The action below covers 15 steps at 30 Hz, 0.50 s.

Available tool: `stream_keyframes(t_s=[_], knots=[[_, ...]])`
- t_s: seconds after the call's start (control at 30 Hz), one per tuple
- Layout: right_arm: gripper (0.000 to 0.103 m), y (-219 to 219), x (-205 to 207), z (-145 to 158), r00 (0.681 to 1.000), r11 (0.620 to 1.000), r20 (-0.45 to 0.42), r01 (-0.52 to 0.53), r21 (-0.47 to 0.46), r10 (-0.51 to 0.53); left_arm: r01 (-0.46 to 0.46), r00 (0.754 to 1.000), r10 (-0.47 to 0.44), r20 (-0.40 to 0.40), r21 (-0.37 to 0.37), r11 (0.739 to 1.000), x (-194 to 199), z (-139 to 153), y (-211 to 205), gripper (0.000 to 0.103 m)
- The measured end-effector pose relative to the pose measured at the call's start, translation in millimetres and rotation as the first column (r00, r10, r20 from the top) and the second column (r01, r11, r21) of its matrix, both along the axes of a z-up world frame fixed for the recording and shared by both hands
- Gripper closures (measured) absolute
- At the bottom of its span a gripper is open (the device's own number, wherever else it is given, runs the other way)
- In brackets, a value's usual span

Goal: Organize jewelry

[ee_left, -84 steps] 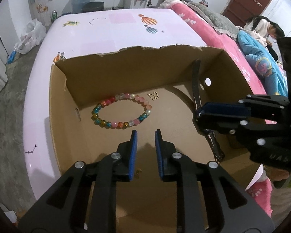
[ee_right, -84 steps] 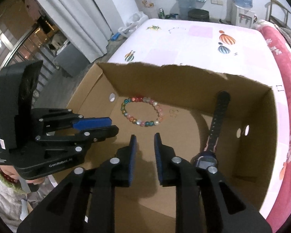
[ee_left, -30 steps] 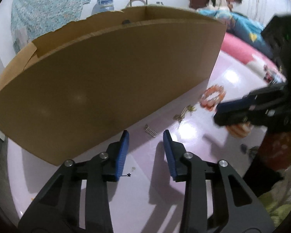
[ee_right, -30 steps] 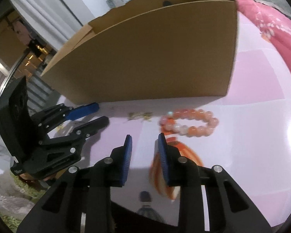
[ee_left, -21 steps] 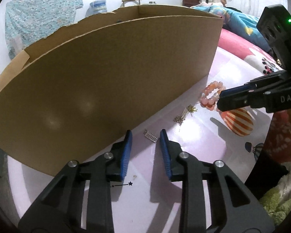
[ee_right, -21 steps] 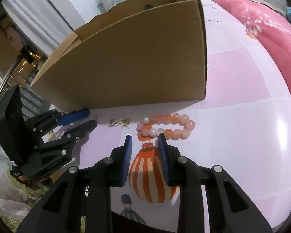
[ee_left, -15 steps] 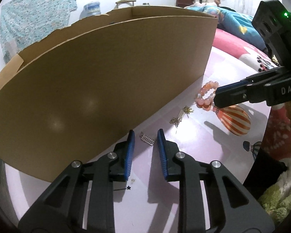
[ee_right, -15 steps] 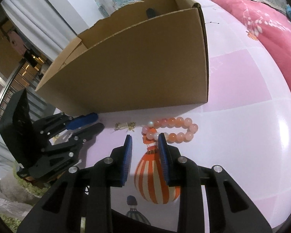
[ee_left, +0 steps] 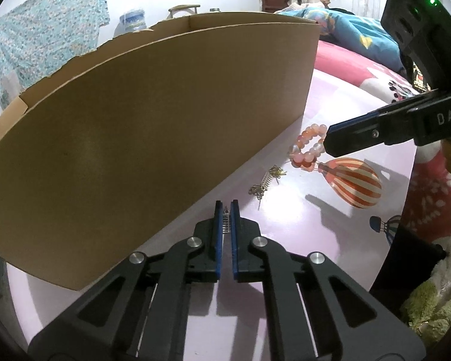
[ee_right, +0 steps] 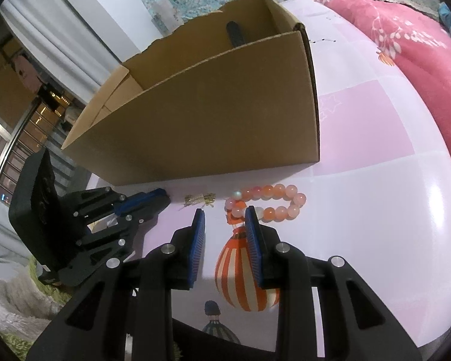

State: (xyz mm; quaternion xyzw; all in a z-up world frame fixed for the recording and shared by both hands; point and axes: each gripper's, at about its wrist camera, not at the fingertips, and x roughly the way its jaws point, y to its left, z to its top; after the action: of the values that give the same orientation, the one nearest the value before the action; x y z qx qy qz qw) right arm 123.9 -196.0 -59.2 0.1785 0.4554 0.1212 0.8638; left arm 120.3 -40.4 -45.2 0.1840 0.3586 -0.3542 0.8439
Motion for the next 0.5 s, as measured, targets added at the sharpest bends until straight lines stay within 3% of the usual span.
stream_keyframes(t_s=[0.5], knots=[[0.075,10.0,-4.4,9.3,0.997,0.997,0.038,-0.07,-0.016,0.07,-0.123,0.992,0.121,-0.032,-0.064,0.99,-14.3,8.0,28.6,0.099]])
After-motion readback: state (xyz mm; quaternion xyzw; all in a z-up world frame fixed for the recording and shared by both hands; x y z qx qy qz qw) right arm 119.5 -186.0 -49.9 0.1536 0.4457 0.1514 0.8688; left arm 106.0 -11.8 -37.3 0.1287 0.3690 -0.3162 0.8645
